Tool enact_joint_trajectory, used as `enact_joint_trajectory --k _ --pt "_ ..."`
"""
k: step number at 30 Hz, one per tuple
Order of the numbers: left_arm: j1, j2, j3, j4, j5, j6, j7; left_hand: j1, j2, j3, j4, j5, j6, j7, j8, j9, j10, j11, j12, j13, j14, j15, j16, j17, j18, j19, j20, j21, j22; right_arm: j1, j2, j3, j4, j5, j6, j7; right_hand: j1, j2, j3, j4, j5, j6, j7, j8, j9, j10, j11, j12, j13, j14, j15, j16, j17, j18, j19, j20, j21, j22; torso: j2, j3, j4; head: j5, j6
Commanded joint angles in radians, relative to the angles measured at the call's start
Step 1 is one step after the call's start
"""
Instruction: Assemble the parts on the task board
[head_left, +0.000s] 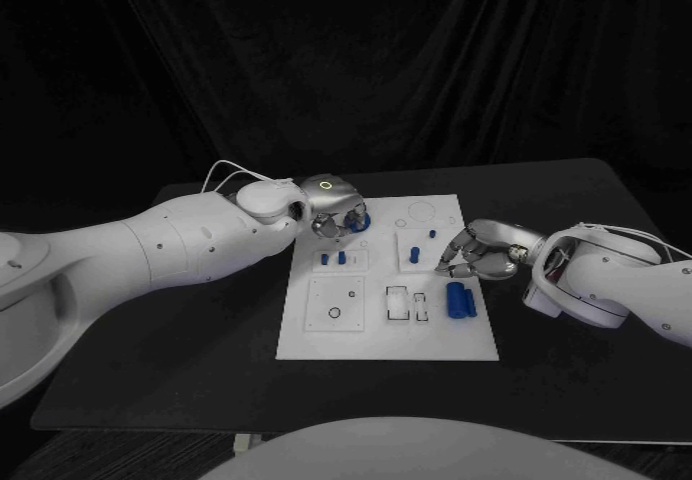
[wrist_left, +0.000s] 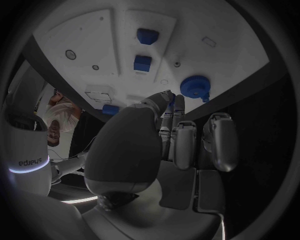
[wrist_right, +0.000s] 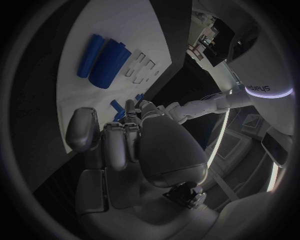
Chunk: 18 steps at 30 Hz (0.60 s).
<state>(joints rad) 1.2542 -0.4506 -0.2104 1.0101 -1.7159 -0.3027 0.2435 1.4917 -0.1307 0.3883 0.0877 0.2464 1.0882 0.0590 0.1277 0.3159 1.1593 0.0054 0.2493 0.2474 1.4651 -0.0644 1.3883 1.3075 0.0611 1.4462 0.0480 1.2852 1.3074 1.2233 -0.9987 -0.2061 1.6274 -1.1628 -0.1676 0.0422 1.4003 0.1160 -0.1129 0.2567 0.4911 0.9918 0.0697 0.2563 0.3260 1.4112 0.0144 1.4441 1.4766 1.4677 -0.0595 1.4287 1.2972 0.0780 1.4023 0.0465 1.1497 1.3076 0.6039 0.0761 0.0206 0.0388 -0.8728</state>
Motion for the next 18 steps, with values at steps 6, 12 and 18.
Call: enact_joint_trajectory --k 6,12,18 --pt "0.030 -0.055 0.001 0.049 0.001 0.000 -0.003 -0.008 -0.005 0.004 -0.008 -0.016 -0.006 0.001 -0.010 -0.005 0.006 0.000 -0.009 -0.005 0.034 -0.005 -0.001 -0.003 0.000 0.000 -0.005 -0.002 0.182 0.001 0.000 0.001 -0.001 0.000 0.014 -0.017 0.015 0.003 0.001 0.004 0.003 -0.002 0.004 -0.001 -0.001 0.010 -0.018 -0.005 -0.176 0.023 -0.005 -0.004 -0.001 0.012 -0.005 0.000 -0.006 0.143 0.002 0.0005 0.0000 -0.001 0.000" --pt "0.034 -0.072 0.000 0.049 0.001 0.019 -0.001 -0.012 -0.008 0.008 -0.008 -0.026 -0.014 -0.001 -0.019 -0.009 0.005 0.000 -0.018 -0.010 0.033 -0.005 -0.003 -0.007 0.001 -0.002 -0.004 -0.008 0.180 0.000 0.003 0.000 -0.004 0.000 0.020 -0.020 0.016 0.003 0.001 0.004 0.003 -0.002 0.004 -0.001 -0.001 0.010 -0.018 -0.005 -0.176 0.022 -0.005 -0.004 -0.001 0.012 -0.005 0.000 -0.006 0.143 0.004 -0.0014 -0.0010 0.002 0.000" --pt "0.035 -0.078 0.000 0.037 0.001 0.034 0.001 -0.014 -0.009 0.009 -0.007 -0.033 -0.015 -0.001 -0.021 -0.010 0.004 0.000 -0.022 -0.012 0.032 -0.005 -0.006 -0.011 0.002 -0.003 -0.004 -0.011 0.179 0.000 0.007 0.000 -0.008 0.000 0.025 -0.022 0.019 0.002 0.003 0.003 0.004 -0.002 0.004 -0.001 -0.001 0.009 -0.018 -0.006 -0.178 0.021 -0.005 -0.006 -0.003 0.012 -0.006 0.000 -0.008 0.142 0.003 -0.0001 -0.0017 0.004 0.000"
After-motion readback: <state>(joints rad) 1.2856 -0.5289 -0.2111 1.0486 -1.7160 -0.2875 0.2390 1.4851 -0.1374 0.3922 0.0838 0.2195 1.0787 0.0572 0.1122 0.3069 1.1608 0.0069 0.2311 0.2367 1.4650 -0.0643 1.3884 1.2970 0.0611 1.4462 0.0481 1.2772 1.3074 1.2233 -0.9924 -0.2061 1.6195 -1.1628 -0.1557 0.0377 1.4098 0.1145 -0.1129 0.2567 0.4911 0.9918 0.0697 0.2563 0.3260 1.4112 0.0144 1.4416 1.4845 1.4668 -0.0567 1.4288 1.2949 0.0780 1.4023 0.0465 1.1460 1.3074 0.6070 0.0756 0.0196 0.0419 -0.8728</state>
